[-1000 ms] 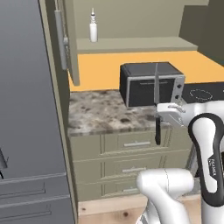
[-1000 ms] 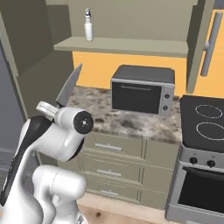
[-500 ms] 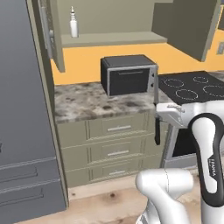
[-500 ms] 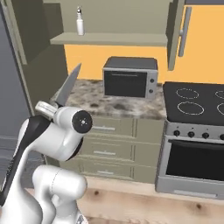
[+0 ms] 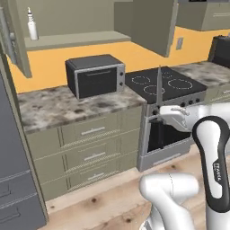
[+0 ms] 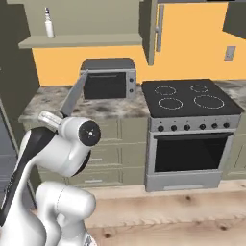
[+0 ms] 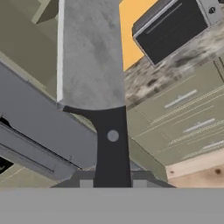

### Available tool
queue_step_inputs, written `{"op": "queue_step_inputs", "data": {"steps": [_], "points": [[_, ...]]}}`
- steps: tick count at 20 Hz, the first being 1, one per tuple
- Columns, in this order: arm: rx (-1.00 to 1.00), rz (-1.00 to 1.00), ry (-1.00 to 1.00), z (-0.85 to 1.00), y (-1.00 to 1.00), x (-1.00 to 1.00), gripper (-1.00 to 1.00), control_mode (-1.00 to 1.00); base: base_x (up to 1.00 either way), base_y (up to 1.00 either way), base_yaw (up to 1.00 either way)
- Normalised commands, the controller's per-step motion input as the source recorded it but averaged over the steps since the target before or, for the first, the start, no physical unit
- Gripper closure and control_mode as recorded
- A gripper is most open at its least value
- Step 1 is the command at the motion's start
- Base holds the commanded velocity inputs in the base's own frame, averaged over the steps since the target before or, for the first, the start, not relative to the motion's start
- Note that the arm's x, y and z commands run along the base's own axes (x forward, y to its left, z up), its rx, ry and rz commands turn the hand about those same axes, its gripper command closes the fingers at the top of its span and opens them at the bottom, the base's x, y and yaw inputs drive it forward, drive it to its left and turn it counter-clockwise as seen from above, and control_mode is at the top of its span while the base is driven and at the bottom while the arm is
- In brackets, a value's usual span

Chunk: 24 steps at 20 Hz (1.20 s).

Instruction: Move the cutting board and knife to the sink. Then move spray from the cabinet to the counter.

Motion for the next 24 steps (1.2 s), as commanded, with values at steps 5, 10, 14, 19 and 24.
{"op": "queue_step_inputs", "data": {"steps": [5, 10, 14, 19, 24], "points": [[0.00, 0.00, 0.00, 0.00, 0.00, 0.00, 1.00, 1.00, -0.22, -0.12, -0.49], [0.00, 0.00, 0.00, 0.00, 0.00, 0.00, 1.00, 1.00, -0.10, -0.25, -0.49], [0.00, 0.00, 0.00, 0.00, 0.00, 0.00, 1.00, 1.00, -0.05, -0.41, -0.37], [0.00, 0.00, 0.00, 0.00, 0.00, 0.00, 1.00, 1.00, 0.02, -0.48, -0.30], [0.00, 0.00, 0.00, 0.00, 0.00, 0.00, 1.00, 1.00, 0.20, -0.46, -0.28]]}}
